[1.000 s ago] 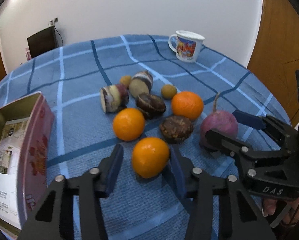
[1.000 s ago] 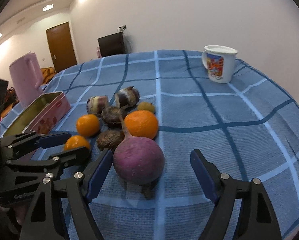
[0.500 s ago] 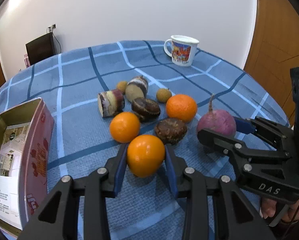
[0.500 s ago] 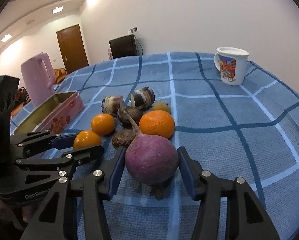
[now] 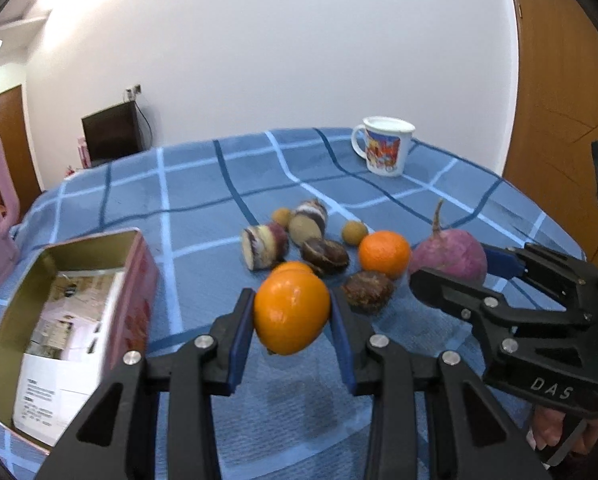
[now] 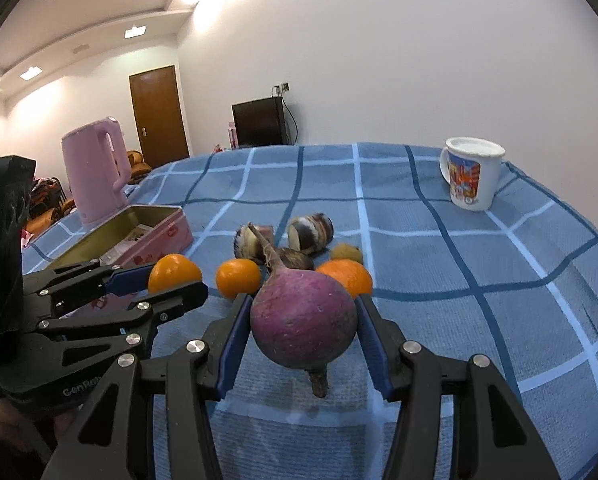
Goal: Organize fruits
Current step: 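Lift the orange with the left gripper while the right gripper carries the radish toward the tin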
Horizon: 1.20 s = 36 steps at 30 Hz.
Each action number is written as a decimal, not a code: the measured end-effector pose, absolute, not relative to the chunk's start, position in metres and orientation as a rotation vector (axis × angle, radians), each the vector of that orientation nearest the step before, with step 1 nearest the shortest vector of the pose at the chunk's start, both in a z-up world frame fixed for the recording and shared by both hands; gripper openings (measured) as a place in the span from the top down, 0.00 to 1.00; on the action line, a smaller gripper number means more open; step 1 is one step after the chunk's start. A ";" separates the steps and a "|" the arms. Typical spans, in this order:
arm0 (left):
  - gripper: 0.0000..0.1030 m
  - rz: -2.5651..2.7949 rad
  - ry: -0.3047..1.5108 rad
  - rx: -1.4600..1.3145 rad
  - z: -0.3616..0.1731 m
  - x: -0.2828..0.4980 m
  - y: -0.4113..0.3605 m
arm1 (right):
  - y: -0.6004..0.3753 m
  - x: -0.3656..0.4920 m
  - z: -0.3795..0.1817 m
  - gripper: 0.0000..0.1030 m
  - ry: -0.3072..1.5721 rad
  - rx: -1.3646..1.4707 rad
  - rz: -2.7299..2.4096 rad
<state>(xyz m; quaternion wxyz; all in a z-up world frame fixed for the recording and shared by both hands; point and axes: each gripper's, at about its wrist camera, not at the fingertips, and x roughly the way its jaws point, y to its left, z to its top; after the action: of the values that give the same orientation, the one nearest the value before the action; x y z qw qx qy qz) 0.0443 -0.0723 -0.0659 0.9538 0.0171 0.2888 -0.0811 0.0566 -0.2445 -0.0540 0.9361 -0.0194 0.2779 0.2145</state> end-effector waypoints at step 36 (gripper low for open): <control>0.63 0.078 0.459 0.009 -0.038 0.029 0.003 | -0.173 0.053 -0.021 0.48 0.451 -0.112 0.555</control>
<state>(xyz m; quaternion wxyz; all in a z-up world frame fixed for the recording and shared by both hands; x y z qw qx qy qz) 0.0288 0.0031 -0.0383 0.9731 0.0044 0.2272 0.0386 0.0531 -0.1732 -0.0208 0.9352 -0.0548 0.2205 0.2715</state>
